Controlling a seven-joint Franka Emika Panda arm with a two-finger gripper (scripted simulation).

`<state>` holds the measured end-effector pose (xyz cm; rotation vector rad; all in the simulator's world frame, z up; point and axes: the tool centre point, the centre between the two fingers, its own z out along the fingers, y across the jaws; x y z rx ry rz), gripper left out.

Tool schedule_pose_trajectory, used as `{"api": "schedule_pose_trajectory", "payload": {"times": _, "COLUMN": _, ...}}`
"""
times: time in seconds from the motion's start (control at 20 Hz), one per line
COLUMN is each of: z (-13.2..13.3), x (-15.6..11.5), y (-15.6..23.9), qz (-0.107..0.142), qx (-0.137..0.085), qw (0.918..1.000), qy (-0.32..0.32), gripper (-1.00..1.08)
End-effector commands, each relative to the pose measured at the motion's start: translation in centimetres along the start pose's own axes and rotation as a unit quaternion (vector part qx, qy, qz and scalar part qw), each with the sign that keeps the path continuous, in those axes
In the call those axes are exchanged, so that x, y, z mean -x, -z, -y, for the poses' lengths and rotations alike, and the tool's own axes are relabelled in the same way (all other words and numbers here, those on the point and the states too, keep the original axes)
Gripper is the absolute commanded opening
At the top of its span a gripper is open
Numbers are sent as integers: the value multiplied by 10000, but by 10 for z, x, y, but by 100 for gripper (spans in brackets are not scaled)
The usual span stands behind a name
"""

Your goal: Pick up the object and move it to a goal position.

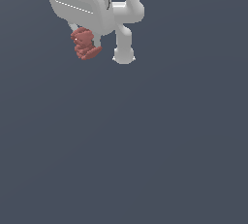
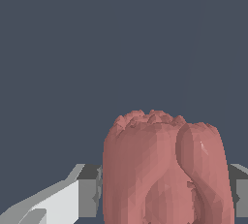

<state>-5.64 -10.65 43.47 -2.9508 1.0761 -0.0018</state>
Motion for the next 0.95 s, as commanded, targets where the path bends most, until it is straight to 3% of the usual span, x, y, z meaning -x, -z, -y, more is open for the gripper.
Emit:
{"api": "schedule_pose_trajectory", "payload": {"times": 0.0, "z": -5, "x": -5, "y": 20, "qz": 4, "qx": 4, "qw": 10000, "qy": 5, "gripper": -100}}
{"api": "schedule_pose_trajectory", "payload": {"times": 0.4, "z": -14, "x": -17, "y": 60, "qz": 4, "qx": 5, "qw": 10000, "qy": 8, "gripper": -100}}
{"api": "schedule_pose_trajectory", "payload": {"times": 0.9, "z": -17, "x": -22, "y": 76, "qz": 4, "qx": 6, "qw": 10000, "qy": 11, "gripper": -100}}
